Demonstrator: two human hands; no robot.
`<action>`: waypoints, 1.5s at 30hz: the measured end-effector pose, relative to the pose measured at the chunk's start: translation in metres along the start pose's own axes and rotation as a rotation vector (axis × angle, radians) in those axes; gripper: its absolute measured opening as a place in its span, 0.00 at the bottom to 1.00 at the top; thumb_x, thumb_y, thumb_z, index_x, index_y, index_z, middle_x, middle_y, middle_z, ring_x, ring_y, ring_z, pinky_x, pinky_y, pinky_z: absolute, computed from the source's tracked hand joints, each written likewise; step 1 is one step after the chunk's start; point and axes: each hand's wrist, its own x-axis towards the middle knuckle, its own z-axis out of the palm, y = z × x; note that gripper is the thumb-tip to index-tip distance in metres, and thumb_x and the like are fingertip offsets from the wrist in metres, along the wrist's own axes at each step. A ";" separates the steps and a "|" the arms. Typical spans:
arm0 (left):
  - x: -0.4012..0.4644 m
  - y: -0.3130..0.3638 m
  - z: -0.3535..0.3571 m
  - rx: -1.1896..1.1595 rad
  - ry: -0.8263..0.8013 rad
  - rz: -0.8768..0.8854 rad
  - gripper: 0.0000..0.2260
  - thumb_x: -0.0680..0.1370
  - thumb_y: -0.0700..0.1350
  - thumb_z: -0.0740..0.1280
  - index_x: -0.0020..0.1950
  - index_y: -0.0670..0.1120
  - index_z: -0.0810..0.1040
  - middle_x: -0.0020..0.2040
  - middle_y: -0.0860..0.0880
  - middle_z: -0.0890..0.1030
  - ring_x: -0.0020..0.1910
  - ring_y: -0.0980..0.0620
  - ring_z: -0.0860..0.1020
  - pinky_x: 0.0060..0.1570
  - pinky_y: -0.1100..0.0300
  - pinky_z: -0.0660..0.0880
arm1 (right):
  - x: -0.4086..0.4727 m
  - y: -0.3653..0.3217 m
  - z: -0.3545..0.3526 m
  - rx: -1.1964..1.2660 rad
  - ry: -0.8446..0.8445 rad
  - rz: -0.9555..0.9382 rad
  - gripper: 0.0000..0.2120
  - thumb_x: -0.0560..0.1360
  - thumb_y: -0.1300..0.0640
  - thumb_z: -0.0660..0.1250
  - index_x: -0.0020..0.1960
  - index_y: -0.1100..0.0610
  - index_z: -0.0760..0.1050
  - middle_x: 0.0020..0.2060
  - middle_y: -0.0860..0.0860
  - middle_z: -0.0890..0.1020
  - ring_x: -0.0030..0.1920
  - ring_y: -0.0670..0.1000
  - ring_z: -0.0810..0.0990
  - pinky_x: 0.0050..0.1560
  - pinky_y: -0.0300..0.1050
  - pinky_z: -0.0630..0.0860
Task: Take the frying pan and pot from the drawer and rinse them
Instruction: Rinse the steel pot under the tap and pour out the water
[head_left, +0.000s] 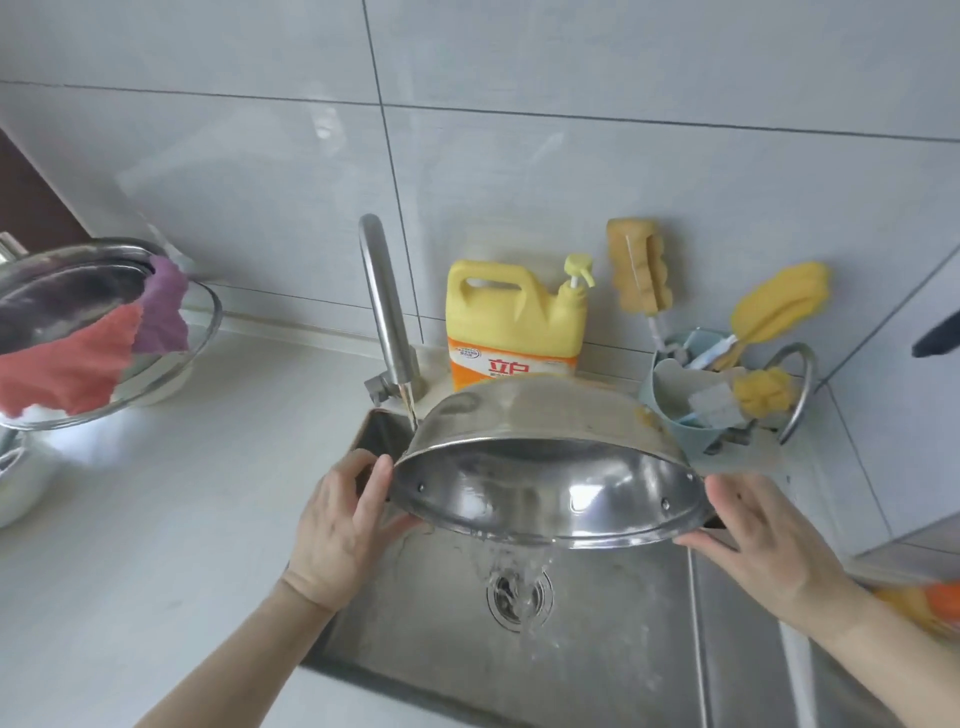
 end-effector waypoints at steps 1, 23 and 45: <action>0.007 0.001 -0.004 0.005 0.040 0.023 0.48 0.71 0.54 0.73 0.80 0.48 0.44 0.53 0.39 0.69 0.46 0.43 0.71 0.41 0.55 0.71 | 0.003 0.002 -0.007 -0.027 0.045 -0.039 0.37 0.81 0.50 0.61 0.80 0.52 0.40 0.46 0.55 0.69 0.40 0.53 0.67 0.32 0.47 0.78; 0.022 -0.017 0.017 -0.516 -1.176 -0.496 0.63 0.62 0.53 0.82 0.72 0.71 0.31 0.61 0.53 0.62 0.57 0.48 0.74 0.62 0.59 0.69 | 0.026 0.029 0.017 0.651 -0.803 0.656 0.67 0.53 0.53 0.85 0.73 0.25 0.43 0.56 0.42 0.79 0.53 0.50 0.79 0.57 0.52 0.78; 0.105 -0.114 -0.091 -0.145 -1.493 -0.336 0.57 0.60 0.56 0.82 0.72 0.73 0.42 0.56 0.58 0.66 0.48 0.63 0.73 0.51 0.61 0.70 | 0.042 -0.086 0.109 1.200 -0.726 0.783 0.62 0.59 0.75 0.77 0.74 0.31 0.49 0.55 0.54 0.81 0.45 0.44 0.81 0.45 0.41 0.79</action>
